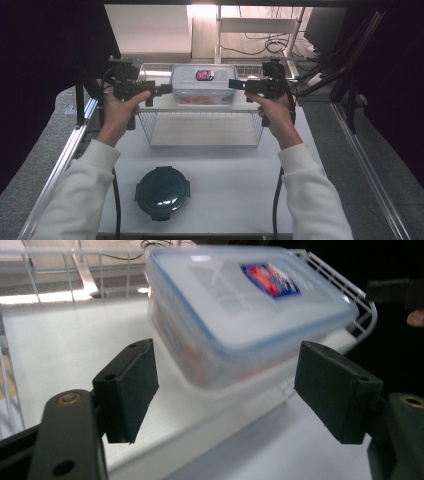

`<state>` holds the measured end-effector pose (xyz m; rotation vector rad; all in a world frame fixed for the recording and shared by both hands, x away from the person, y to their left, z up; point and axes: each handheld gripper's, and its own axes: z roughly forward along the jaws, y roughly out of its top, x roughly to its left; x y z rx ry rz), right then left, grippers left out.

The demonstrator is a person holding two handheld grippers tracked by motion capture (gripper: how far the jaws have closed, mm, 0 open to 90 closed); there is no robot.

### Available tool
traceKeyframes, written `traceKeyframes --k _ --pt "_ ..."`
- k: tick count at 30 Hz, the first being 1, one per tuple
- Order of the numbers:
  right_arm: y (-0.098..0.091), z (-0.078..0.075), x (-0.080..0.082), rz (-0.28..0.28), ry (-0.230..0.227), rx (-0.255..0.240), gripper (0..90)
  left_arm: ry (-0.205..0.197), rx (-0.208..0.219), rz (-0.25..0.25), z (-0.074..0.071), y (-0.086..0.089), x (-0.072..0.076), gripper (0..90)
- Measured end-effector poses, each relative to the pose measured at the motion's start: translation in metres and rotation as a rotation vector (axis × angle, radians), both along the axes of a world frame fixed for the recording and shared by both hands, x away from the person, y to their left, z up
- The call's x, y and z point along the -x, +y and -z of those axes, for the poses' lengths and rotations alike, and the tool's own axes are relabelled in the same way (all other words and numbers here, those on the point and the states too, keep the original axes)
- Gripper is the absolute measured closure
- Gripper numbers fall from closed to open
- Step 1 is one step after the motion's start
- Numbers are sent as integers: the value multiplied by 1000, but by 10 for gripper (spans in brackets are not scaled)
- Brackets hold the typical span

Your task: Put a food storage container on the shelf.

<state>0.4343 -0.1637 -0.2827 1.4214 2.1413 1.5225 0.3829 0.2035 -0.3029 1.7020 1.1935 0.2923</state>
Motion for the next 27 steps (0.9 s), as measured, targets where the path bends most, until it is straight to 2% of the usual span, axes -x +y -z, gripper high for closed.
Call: traceKeyframes --k 3,8,10,13,17,21,27 --pt "-10 6 18 -35 -39 8 149 4 17 28 13 3 24 259" --pt "-25 22 51 -97 -85 42 188 8 -37 54 33 3 57 325" --pt "-32 32 63 -114 -98 56 205 -5 -77 42 41 4 71 323" --pt "-41 49 79 -127 -117 75 235 -14 -112 67 54 5 93 334" --pt "-49 75 95 -144 -107 110 262 -22 -162 86 71 6 117 340" --pt "-56 99 107 -152 -87 120 278 1 -186 77 93 10 131 339" --pt "-62 127 123 -156 -54 125 311 45 -174 80 125 21 142 341"
